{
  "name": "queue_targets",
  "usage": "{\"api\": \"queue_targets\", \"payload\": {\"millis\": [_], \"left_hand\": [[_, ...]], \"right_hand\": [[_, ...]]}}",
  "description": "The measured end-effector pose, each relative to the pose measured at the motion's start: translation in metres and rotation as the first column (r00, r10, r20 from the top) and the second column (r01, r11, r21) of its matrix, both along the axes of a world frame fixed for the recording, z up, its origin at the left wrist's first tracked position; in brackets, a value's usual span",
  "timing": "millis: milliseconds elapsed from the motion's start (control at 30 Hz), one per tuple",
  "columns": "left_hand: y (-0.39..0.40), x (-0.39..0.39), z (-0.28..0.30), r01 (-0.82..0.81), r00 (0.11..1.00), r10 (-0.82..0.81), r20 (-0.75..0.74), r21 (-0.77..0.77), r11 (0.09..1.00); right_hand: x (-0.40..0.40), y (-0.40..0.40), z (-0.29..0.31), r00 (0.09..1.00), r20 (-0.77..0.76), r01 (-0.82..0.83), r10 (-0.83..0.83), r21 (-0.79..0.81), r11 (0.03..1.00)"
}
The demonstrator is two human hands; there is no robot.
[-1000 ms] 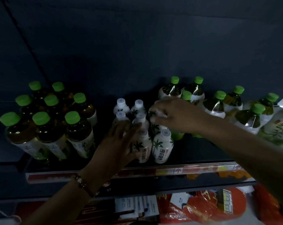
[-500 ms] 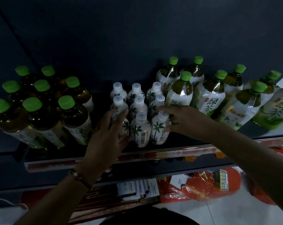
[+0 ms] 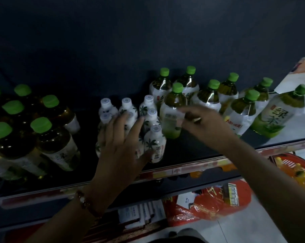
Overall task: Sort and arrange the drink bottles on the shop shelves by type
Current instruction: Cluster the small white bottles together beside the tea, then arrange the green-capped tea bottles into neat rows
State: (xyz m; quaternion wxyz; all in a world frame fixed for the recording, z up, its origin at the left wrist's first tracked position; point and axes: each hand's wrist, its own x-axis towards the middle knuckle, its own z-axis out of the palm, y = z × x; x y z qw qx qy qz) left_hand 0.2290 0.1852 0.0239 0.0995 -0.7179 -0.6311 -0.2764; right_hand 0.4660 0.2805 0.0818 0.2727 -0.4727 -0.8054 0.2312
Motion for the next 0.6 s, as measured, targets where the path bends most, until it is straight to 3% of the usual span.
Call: {"api": "queue_targets", "payload": {"millis": [100, 167, 300, 467, 600], "left_hand": [[0.039, 0.040, 0.042, 0.120, 0.974, -0.102, 0.200, -0.081, 0.989], [0.080, 0.062, 0.061, 0.127, 0.976, -0.091, 0.199, -0.182, 0.975], [0.133, 0.091, 0.073, 0.104, 0.972, -0.019, 0.235, -0.358, 0.928], [0.131, 0.111, 0.075, 0.004, 0.966, 0.055, 0.254, -0.229, 0.973], [0.121, 0.116, 0.082, 0.148, 0.947, -0.022, 0.322, -0.372, 0.916]], "right_hand": [[0.036, 0.031, 0.019, 0.969, -0.078, 0.247, -0.236, 0.191, 0.950], [0.051, 0.058, 0.033, 0.951, -0.024, 0.308, -0.309, 0.172, 0.936], [0.055, 0.089, 0.035, 0.973, 0.147, 0.186, -0.177, -0.047, 0.981], [0.072, 0.093, 0.027, 0.966, 0.172, 0.181, -0.196, 0.099, 0.979], [0.088, 0.087, 0.033, 0.971, 0.225, 0.055, -0.078, 0.107, 0.993]]}}
